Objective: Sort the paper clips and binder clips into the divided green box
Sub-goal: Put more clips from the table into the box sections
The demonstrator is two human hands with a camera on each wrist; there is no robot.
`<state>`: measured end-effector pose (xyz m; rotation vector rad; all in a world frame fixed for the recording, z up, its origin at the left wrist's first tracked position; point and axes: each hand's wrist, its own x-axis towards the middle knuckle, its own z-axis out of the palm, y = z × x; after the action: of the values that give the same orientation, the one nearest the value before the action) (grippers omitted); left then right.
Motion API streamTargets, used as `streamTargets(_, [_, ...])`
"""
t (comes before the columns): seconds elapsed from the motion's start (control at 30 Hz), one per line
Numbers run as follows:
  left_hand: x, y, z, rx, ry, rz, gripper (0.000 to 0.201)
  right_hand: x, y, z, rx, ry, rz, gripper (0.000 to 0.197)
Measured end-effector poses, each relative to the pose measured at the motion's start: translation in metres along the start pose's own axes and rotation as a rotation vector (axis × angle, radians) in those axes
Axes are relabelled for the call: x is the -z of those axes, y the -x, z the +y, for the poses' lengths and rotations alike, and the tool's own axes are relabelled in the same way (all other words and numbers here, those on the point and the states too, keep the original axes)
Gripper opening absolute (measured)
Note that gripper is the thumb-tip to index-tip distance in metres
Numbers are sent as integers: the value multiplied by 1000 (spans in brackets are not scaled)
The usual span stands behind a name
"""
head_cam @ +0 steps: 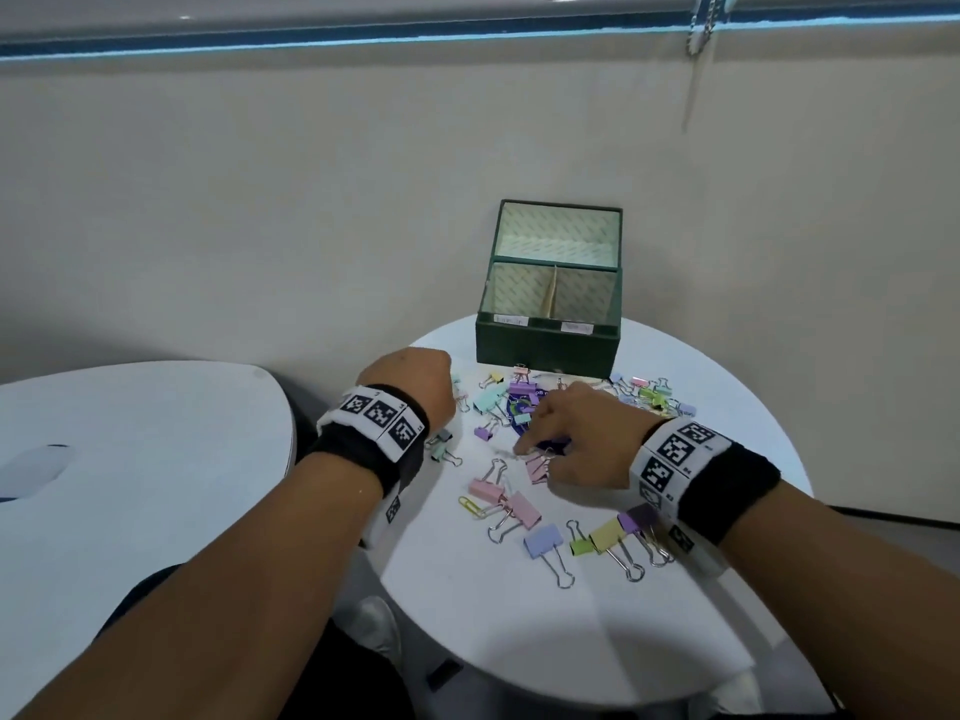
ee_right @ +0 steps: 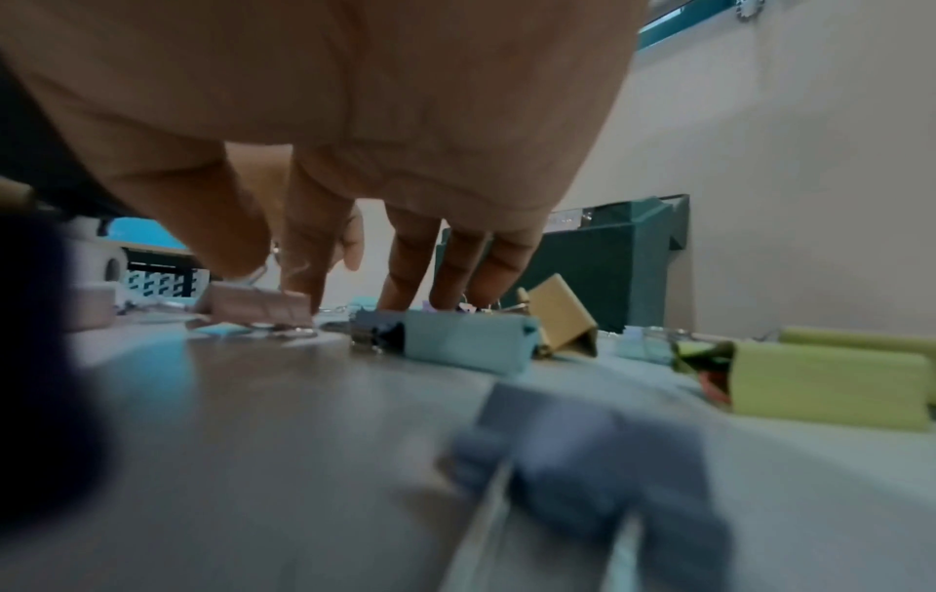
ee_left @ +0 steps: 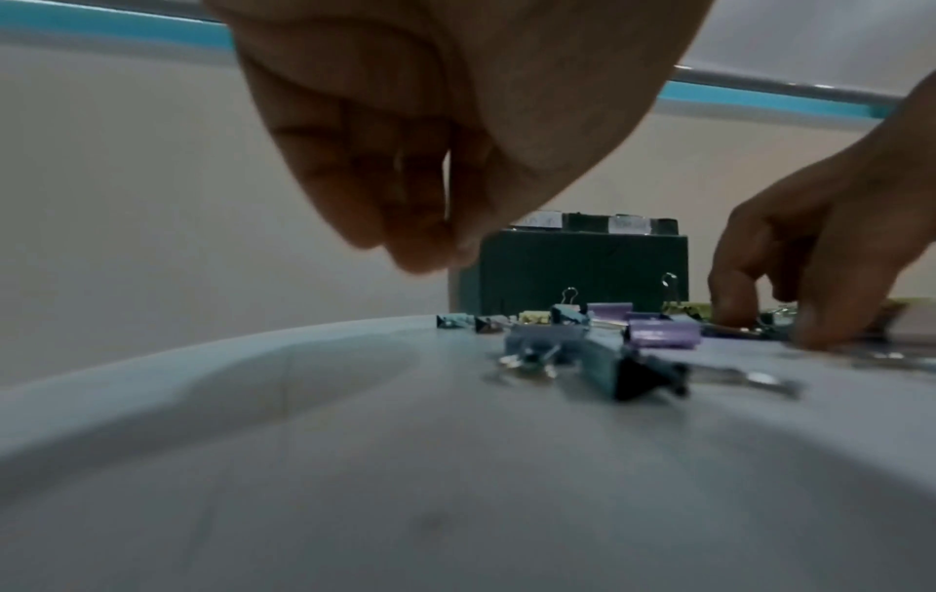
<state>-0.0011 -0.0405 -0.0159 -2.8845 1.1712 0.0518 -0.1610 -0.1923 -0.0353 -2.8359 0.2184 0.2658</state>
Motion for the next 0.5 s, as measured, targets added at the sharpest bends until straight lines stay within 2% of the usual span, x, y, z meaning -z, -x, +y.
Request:
streamTargets(0.1, [-8,6,1,-68,64,-81,24,-2,0,9,-105,-18,97,38])
streamTargets(0.2, [-13,13,5,-301,233,-116,19,-6,-5,12,-151,28,153,33])
streamTargets(0.27, [-15,17,12,-427,235,-153,19,-5,-6,11,-146,16,166,34])
streamTargets(0.37, [-17,16,14,-415,202,-171,20,-2,-5,11,-124,22,175,31])
streamTargets(0.5, [-15,12,10,-355,149,-89,16,6,-4,8,-60,-33,254,23])
